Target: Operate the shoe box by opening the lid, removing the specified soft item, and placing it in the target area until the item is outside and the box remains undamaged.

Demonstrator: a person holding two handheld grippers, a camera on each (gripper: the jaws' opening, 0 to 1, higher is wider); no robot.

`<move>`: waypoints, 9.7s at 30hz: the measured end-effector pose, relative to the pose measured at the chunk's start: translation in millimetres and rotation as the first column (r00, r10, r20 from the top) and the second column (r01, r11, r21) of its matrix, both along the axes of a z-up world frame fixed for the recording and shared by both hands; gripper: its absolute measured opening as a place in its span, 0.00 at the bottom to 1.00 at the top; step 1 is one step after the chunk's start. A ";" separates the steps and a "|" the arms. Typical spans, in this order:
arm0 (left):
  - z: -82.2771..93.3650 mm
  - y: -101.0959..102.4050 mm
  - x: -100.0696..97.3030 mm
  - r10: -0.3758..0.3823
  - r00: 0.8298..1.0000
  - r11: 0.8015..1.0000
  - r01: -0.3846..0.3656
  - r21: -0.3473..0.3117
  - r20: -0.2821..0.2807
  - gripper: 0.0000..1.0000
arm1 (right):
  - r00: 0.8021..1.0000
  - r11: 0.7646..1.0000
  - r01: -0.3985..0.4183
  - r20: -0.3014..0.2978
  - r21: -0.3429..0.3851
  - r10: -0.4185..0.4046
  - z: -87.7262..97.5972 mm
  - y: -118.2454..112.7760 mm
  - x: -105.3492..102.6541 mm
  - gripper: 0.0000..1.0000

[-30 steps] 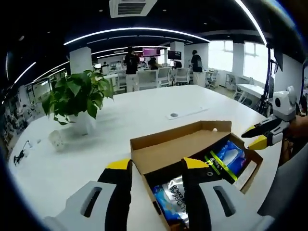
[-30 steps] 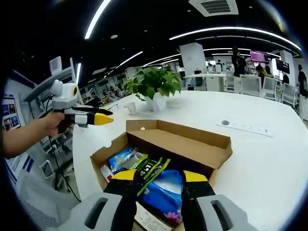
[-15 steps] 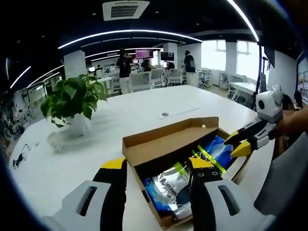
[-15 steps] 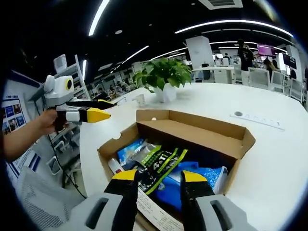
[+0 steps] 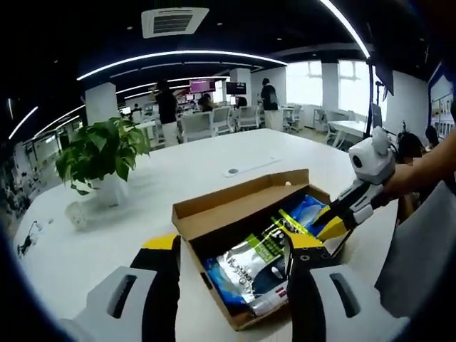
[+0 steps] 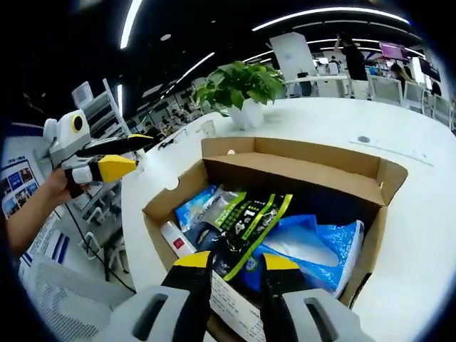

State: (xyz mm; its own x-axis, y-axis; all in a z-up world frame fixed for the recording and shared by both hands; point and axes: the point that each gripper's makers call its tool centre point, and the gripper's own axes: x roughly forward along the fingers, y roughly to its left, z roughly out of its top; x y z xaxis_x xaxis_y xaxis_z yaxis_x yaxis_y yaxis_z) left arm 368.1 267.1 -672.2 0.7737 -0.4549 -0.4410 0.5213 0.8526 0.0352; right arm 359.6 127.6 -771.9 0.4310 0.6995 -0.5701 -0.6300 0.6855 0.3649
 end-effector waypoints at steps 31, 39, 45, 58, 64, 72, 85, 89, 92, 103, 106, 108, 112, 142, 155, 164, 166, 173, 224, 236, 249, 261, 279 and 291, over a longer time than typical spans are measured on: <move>-21.3 17.2 -31.0 0.051 0.997 0.998 -0.052 -0.028 -0.051 0.60 | 0.989 0.998 0.063 -0.136 0.003 -0.062 -25.2 24.6 20.4 0.00; -27.7 14.7 -29.3 0.042 0.997 0.999 -0.044 -0.021 -0.068 0.59 | 0.990 0.994 0.093 -0.112 0.062 -0.086 -10.6 20.1 21.7 0.00; -31.6 6.0 -26.4 0.014 0.996 1.000 -0.015 -0.012 -0.084 0.57 | 0.993 0.992 0.113 -0.039 0.060 -0.111 2.5 7.7 27.2 0.00; -41.9 -24.7 -8.8 -0.059 0.993 0.998 0.059 -0.007 -0.106 0.52 | 0.986 0.990 0.139 0.092 -0.022 -0.137 17.2 -36.8 35.2 0.00; -48.0 -39.4 -3.6 -0.089 0.988 0.996 0.088 -0.015 -0.124 0.50 | 0.982 0.988 0.149 0.125 -0.043 -0.142 23.6 -51.9 35.9 0.00; -59.1 -62.6 4.7 -0.113 0.980 0.993 0.107 -0.050 -0.165 0.47 | 0.974 0.982 0.183 0.144 -0.053 -0.173 26.9 -74.1 33.0 0.00; -94.2 -92.6 12.6 -0.153 0.939 0.988 0.137 -0.073 -0.308 0.41 | 0.969 0.975 0.209 0.149 -0.070 -0.197 21.9 -89.5 30.2 0.00; -100.8 -99.1 18.8 -0.158 0.927 0.986 0.130 -0.104 -0.339 0.40 | 0.969 0.976 0.206 0.156 -0.074 -0.192 22.0 -90.0 30.3 0.00; -109.0 -101.2 21.2 -0.152 0.910 0.985 0.108 -0.135 -0.385 0.40 | 0.969 0.976 0.203 0.161 -0.076 -0.189 22.4 -90.2 30.6 0.00; -115.8 -119.1 22.0 -0.206 0.868 0.953 0.073 -0.295 -0.452 0.39 | 0.969 0.977 0.202 0.159 -0.068 -0.189 20.4 -93.5 28.9 0.00; -116.3 -123.8 23.2 -0.219 0.860 0.948 0.078 -0.307 -0.460 0.37 | 0.969 0.977 0.203 0.158 -0.066 -0.191 20.0 -93.7 28.4 0.00; -115.4 -127.6 22.4 -0.230 0.853 0.947 0.085 -0.311 -0.469 0.32 | 0.968 0.977 0.206 0.158 -0.061 -0.195 20.4 -93.2 28.4 0.00; -117.3 -129.7 19.4 -0.242 0.838 0.948 0.097 -0.304 -0.488 0.27 | 0.969 0.977 0.205 0.157 -0.062 -0.193 19.3 -91.5 28.0 0.00; -84.9 -113.5 23.8 -0.171 0.884 0.949 0.029 -0.314 -0.435 0.00 | 0.962 0.973 0.231 0.146 0.012 -0.230 33.6 -86.7 22.5 0.00; -64.0 -123.1 25.5 -0.180 0.887 0.946 0.038 -0.323 -0.424 0.00 | 0.953 0.965 0.257 0.151 0.045 -0.261 46.3 -98.9 23.4 0.00; -49.3 -137.2 25.1 -0.202 0.885 0.941 0.056 -0.335 -0.419 0.00 | 0.945 0.959 0.278 0.162 0.056 -0.283 56.5 -114.3 24.5 0.00; -47.8 -139.9 24.5 -0.206 0.884 0.939 0.059 -0.338 -0.419 0.00 | 0.944 0.958 0.281 0.163 0.052 -0.286 57.0 -116.8 23.4 0.00; -37.0 -154.0 23.0 -0.227 0.883 0.931 0.073 -0.357 -0.411 0.00 | 0.936 0.951 0.303 0.170 0.057 -0.308 63.2 -131.8 21.2 0.00; -53.5 -300.5 30.2 -0.358 0.813 0.919 0.217 -0.330 -0.460 0.00 | 0.856 0.863 0.502 0.181 -0.059 -0.485 38.4 -275.4 21.7 0.00; -82.1 -306.1 36.4 -0.376 0.813 0.922 0.373 -0.099 -0.443 0.00 | 0.862 0.859 0.500 0.164 -0.109 -0.480 8.9 -280.0 29.9 0.00; -101.0 -310.9 50.0 -0.373 0.821 0.881 0.460 0.113 -0.433 0.00 | 0.855 0.848 0.514 0.153 -0.131 -0.495 -10.6 -282.9 41.2 0.00; -124.7 -311.0 59.1 -0.386 0.804 0.793 0.540 0.283 -0.453 0.00 | 0.862 0.848 0.503 0.161 -0.169 -0.480 -27.2 -283.1 48.6 0.00; -139.3 -315.0 66.2 -0.449 0.770 0.606 0.636 0.478 -0.454 0.01 | 0.877 0.847 0.477 0.189 -0.233 -0.442 -48.0 -285.6 58.3 0.00; -154.5 -322.6 64.9 -0.496 0.731 0.458 0.679 0.574 -0.469 0.01 | 0.879 0.844 0.475 0.186 -0.248 -0.439 -56.2 -292.8 54.9 0.00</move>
